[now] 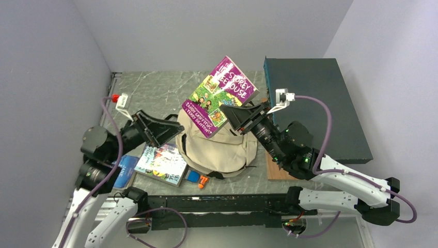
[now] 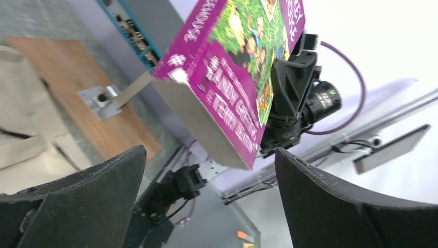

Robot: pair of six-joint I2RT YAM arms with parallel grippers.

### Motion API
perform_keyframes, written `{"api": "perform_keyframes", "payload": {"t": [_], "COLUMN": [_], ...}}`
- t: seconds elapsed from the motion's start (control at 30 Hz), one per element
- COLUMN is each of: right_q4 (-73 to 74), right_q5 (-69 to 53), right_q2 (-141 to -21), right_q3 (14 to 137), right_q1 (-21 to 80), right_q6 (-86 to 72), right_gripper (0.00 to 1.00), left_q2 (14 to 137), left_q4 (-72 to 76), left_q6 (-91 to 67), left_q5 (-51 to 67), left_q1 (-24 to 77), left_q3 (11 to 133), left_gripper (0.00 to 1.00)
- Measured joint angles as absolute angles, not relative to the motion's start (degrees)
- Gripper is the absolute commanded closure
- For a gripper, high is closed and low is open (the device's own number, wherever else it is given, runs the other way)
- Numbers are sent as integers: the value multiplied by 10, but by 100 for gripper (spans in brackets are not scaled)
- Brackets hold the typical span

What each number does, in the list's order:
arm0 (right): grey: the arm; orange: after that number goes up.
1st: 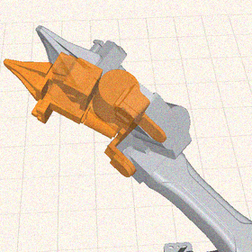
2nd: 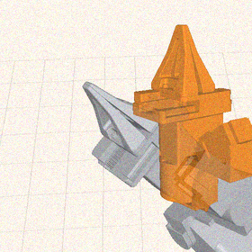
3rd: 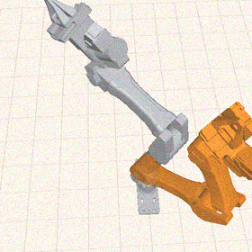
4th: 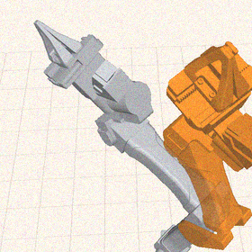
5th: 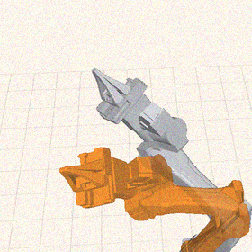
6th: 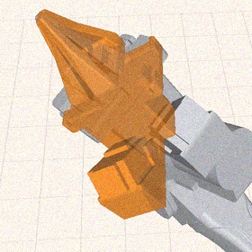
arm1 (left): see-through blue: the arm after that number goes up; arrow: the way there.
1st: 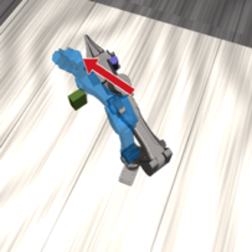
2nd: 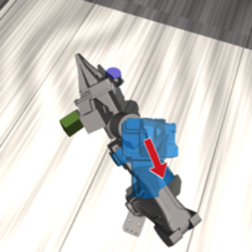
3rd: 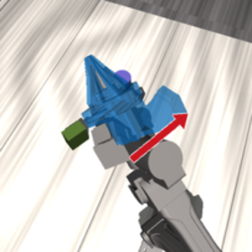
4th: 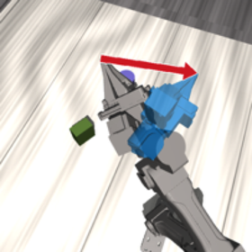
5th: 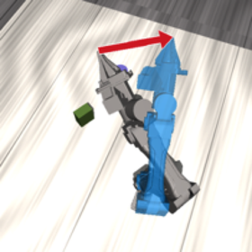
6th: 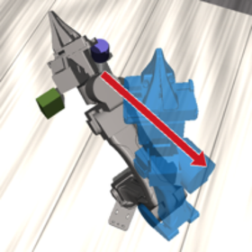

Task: Pack the student bag
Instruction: Pick up the book from the center of the board, then place the book in the student bag.

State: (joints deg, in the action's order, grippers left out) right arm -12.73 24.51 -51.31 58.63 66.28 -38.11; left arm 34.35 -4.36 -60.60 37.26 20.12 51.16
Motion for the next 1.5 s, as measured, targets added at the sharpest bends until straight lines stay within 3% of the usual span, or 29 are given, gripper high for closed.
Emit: {"api": "perform_keyframes", "payload": {"t": [0.1,0.27,0.33,0.53,0.57,0.63,0.67,0.8,0.9,1.1,1.23,1.4,1.5], "right_q4": [-163,-198,-208,-274,-285,-303,-305,-239,-150,7,122,241,300], "right_q5": [214,172,162,164,166,168,170,187,204,200,232,299,338], "right_q2": [-524,-549,-556,-562,-562,-564,-565,-566,-566,-560,-615,-740,-827], "right_q3": [586,586,586,555,549,539,539,555,569,564,594,654,682], "right_q1": [662,662,662,661,661,661,661,660,659,665,740,843,860], "right_q6": [-409,-446,-456,-497,-503,-519,-520,-501,-460,-340,-236,-139,-113], "right_gripper": [100,100,100,100,95,76,64,30,14,10,9,23,24], "left_q2": [371,375,371,371,371,371,370,344,305,230,222,247,258], "left_q4": [67,127,148,198,199,193,192,105,-76,-339,-455,-564,-592], "left_q6": [-670,-697,-704,-718,-717,-708,-710,-658,-573,-454,-427,-415,-409], "left_q5": [404,410,408,391,385,369,368,324,222,-58,-196,-268,-273], "left_q1": [203,222,233,257,259,262,262,269,272,269,269,269,269], "left_q3": [484,484,484,480,477,471,470,483,543,663,720,728,714], "left_gripper": [0,0,5,50,76,100,100,100,100,100,100,100,100]}}
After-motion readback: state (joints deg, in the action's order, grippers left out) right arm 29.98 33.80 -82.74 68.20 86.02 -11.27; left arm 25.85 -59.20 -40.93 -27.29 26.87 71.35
